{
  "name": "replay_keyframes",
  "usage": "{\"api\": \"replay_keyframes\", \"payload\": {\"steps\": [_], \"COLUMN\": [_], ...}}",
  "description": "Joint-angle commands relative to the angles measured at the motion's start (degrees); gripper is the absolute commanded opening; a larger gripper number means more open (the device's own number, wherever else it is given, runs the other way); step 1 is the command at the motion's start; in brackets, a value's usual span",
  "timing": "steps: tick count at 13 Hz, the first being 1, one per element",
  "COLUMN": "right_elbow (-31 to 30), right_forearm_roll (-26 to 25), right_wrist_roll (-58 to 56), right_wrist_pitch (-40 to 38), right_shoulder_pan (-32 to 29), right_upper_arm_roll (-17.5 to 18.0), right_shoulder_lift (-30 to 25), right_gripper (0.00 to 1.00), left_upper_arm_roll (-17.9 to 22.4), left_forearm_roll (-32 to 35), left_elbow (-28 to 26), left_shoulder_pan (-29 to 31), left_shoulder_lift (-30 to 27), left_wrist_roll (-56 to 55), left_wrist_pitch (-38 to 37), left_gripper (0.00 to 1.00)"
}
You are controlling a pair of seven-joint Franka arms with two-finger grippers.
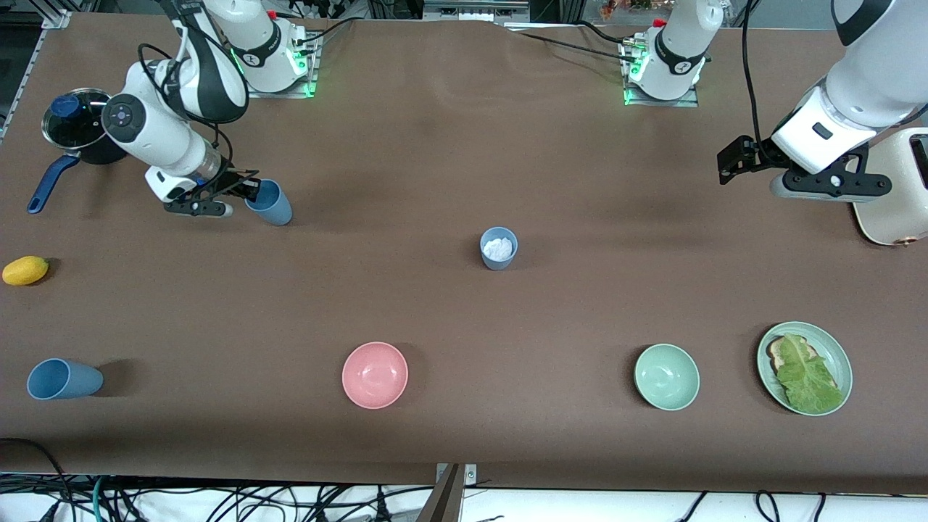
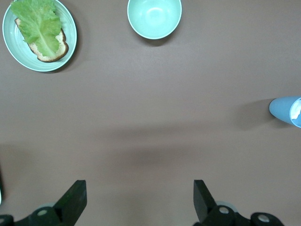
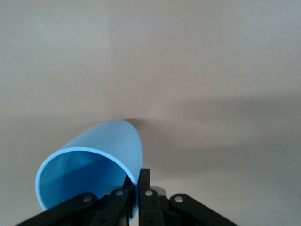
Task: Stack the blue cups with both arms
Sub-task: 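Reach the right gripper to the other blue cup and grasp it, then lift the blue cup with the right gripper over the tissue cup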
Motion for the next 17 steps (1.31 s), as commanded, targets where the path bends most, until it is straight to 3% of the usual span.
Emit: {"api": "replay_keyframes", "payload": {"steps": [1,4,7,11,14,17], "right_elbow": [15.23,30.19,38.55,57.08,63.09,64.6], "right_forearm_roll": [5.35,5.54,5.54,5.19,4.75,2.31], "right_wrist_roll": [1.95,14.92,33.98,57.82,67.69,72.88], "right_wrist_pitch": [-13.22,-24.68,-25.32,-29.61,-29.28,-25.78], "right_shoulder_pan": [-0.31,7.21,19.16,32.36,37.55,41.95], "right_upper_arm_roll": [1.99,1.9,1.82,1.64,1.55,1.38], "right_shoulder_lift": [4.94,9.61,14.17,25.67,30.18,34.3], "right_gripper": [0.0,0.0,0.0,0.0,0.0,0.0], "left_upper_arm_roll": [-0.34,-0.34,-0.34,-0.25,-0.25,-0.25], "left_forearm_roll": [0.29,0.29,0.29,0.29,0.29,0.29], "left_elbow": [0.85,0.94,0.85,0.85,0.85,0.94], "left_shoulder_pan": [0.41,0.41,0.41,0.5,0.5,0.41], "left_shoulder_lift": [0.1,0.1,0.1,0.1,0.1,0.1], "left_wrist_roll": [0.68,0.77,0.86,1.12,0.94,0.77], "left_wrist_pitch": [-0.35,-0.35,-0.35,-0.35,-0.35,-0.35], "left_gripper": [1.0,1.0,1.0,1.0,1.0,1.0]}}
